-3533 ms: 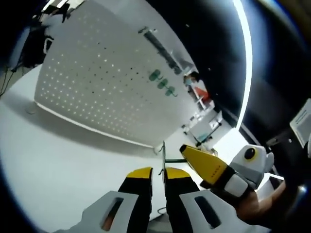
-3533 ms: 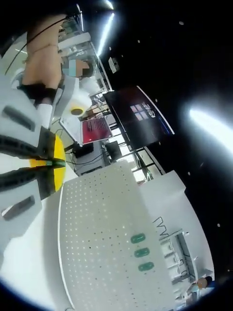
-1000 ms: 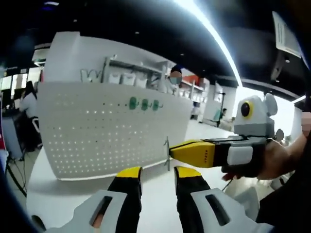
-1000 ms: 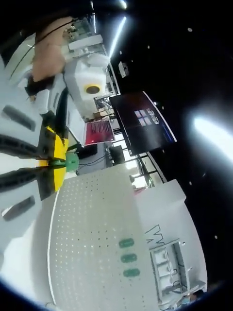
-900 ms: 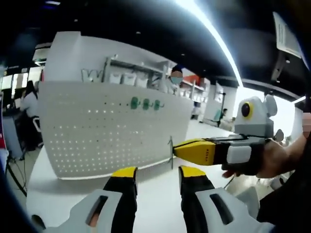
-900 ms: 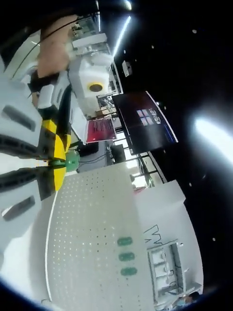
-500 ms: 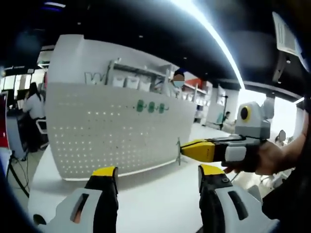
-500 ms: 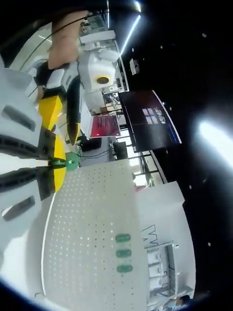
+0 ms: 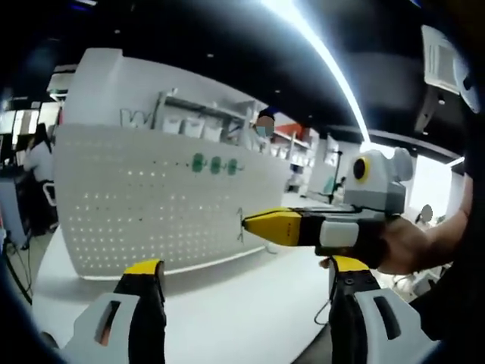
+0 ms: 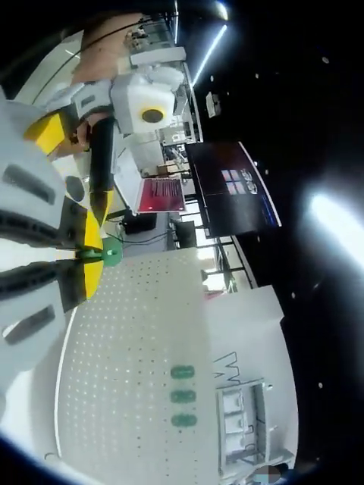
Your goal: Insert the hook assembly into the mounting plate slot until the hook locks in place.
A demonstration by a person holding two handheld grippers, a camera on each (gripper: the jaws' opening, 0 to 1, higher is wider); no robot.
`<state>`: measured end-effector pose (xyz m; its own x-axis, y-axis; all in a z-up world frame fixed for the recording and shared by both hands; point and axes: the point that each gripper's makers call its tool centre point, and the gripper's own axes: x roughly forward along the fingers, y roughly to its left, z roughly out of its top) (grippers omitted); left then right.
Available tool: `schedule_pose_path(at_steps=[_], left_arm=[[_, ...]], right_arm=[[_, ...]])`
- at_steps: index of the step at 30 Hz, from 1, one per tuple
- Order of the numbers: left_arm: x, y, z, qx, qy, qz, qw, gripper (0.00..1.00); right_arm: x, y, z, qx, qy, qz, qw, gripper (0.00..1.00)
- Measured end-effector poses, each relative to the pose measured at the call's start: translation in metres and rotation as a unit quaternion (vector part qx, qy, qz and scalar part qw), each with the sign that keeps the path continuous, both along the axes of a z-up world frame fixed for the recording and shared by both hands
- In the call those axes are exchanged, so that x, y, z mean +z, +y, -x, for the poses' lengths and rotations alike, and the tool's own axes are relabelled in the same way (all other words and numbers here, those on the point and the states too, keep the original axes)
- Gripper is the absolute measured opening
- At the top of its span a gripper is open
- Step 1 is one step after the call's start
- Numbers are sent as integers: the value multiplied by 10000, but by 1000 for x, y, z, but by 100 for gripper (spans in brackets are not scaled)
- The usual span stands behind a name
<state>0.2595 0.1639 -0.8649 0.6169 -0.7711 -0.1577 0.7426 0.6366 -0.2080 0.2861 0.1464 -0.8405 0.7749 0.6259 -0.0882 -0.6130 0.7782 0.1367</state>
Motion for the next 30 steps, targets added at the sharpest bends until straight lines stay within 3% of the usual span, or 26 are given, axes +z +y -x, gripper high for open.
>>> schedule_pose_path(at_steps=[8, 16, 19, 21, 30], left_arm=[[-3, -4, 3, -89, -63, -193, 9998, 95], [-1, -3, 3, -42, -70, -142, 9999, 98], [-1, -3, 3, -20, -64, -141, 9999, 98], [-3, -1, 1, 21, -40, -164, 9999, 99], [-6, 1, -2, 72, -21, -183, 9998, 100]], right_arm=[[1, -2, -6, -70, -46, 28, 10000, 1], [2, -14, -22, -270, -111, 67, 9996, 1], [3, -26, -33, -461, -174, 126, 9987, 1], [2, -35, -40, -614, -329, 379, 9969, 1], [3, -78, -76, -1240, -353, 321, 9911, 1]])
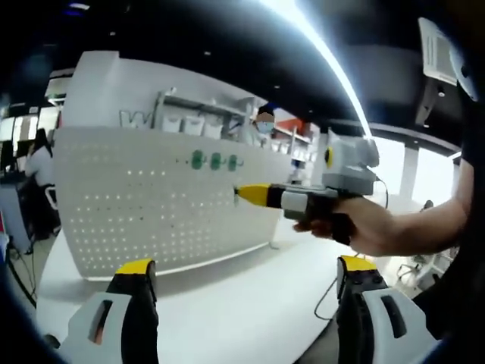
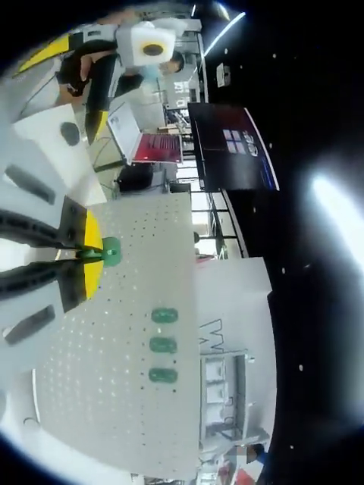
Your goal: Insert the hook assembly into the mounting plate slot until the hook locks in place.
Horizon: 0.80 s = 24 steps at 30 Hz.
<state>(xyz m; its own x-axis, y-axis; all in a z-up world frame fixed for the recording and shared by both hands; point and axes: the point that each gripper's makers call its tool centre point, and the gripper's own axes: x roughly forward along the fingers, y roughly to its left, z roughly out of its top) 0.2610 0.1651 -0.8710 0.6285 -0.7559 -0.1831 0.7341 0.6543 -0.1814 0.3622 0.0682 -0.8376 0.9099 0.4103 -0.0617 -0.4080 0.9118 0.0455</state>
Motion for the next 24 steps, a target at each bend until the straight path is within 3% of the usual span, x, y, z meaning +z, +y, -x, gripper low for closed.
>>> schedule_pose_path(at_steps=[7, 24], left_arm=[[-6, 3, -2, 53, 75, -43, 9999, 100], [-18, 33, -26, 427, 315, -43, 9986, 96]], right_arm=[[16, -44, -32, -670, -225, -123, 9974, 1], [26, -109, -73, -1394, -370, -288, 9891, 1]])
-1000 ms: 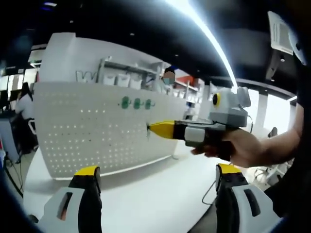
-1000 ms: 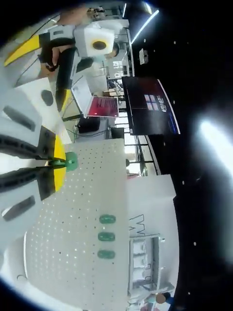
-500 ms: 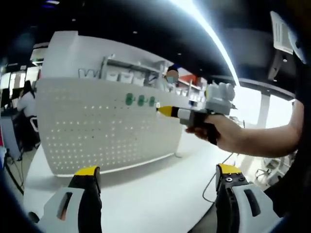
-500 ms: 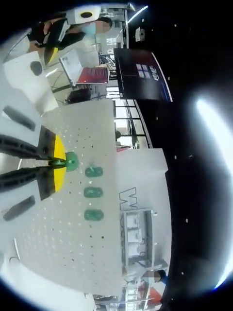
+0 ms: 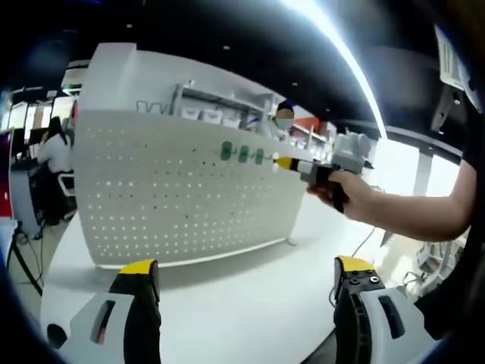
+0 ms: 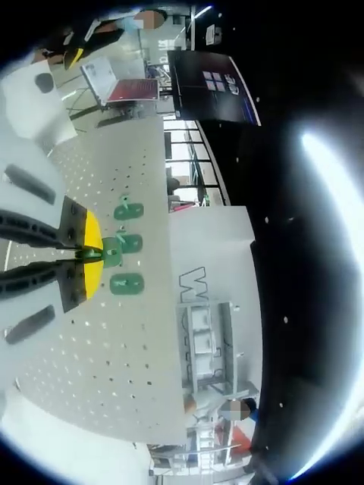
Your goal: Insert the hook assembly into the mounting plate slot until the hook locks in place.
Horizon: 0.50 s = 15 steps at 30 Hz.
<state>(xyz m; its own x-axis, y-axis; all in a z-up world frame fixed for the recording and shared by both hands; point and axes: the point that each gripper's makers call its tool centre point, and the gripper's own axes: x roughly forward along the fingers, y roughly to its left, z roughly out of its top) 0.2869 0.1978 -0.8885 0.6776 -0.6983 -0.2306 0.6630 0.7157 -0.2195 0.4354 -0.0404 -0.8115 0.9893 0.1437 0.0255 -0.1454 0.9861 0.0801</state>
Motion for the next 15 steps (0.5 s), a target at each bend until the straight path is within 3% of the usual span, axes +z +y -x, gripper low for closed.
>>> schedule_pose_path(at_steps=[6, 15], left_arm=[[-4, -2, -2, -13, 40, -25, 10000, 95], [-10, -3, -4, -31, 105, -57, 9999, 95]], right_arm=[[2, -22, -8, -281, -46, -176, 9994, 1], [9, -43, -22, -527, -160, -143, 9984, 1]])
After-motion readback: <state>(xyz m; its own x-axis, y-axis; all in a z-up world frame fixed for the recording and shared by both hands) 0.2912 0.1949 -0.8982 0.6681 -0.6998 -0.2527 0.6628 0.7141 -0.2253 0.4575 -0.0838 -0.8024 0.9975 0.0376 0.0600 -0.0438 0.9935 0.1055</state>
